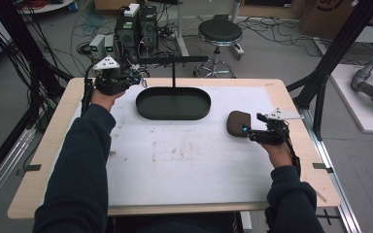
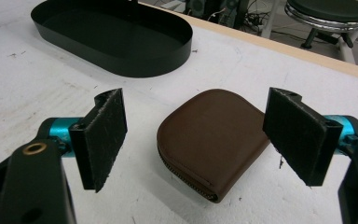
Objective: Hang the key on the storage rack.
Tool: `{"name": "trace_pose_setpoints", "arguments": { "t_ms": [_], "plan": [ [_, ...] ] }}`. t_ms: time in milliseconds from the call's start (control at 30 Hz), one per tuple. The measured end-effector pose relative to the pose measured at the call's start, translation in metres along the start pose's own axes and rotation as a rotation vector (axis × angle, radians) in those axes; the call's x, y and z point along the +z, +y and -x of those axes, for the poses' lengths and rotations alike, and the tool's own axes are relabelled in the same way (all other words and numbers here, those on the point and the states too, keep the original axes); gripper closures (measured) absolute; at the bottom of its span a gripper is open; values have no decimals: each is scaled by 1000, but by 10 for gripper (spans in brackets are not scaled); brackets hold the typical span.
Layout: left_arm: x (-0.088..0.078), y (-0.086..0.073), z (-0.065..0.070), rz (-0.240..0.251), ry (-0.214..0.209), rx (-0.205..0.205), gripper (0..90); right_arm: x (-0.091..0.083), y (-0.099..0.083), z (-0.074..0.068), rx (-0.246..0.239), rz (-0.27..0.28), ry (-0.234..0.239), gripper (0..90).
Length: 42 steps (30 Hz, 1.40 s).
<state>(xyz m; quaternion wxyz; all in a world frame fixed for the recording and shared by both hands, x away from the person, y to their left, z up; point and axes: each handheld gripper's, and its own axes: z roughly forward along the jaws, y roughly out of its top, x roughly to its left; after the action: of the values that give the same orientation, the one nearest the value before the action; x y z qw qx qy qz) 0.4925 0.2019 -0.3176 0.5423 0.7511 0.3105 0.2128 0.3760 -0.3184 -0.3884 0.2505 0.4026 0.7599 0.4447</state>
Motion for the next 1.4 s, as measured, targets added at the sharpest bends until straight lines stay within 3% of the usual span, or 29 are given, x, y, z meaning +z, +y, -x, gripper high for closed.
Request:
{"name": "trace_pose_setpoints", "arguments": {
  "t_ms": [133,400,567,767,1000,1200,1300,1367,1400],
  "plan": [
    [14,6,-7,-17,6,10,880,0,0,1,3,0,5,218],
    [29,16,-13,-14,40,-22,880,-1,-1,2,9,2,8,218],
    [33,12,-15,-28,54,-42,880,-2,-1,2,11,6,10,218],
    [31,12,-19,-11,73,-62,880,-2,-1,3,13,3,12,218],
    [35,9,-23,-26,130,-77,880,-1,-1,2,11,0,12,218],
    [44,6,-24,-22,195,-121,876,-1,-1,2,11,-2,10,218],
    [46,4,-23,-33,236,-145,838,-1,-1,3,13,-1,11,219],
    [45,1,-25,-48,239,-188,673,-1,-1,3,14,0,10,218],
    [41,-1,-25,-55,231,-192,653,-1,-1,3,13,0,10,218]
  ]
}}
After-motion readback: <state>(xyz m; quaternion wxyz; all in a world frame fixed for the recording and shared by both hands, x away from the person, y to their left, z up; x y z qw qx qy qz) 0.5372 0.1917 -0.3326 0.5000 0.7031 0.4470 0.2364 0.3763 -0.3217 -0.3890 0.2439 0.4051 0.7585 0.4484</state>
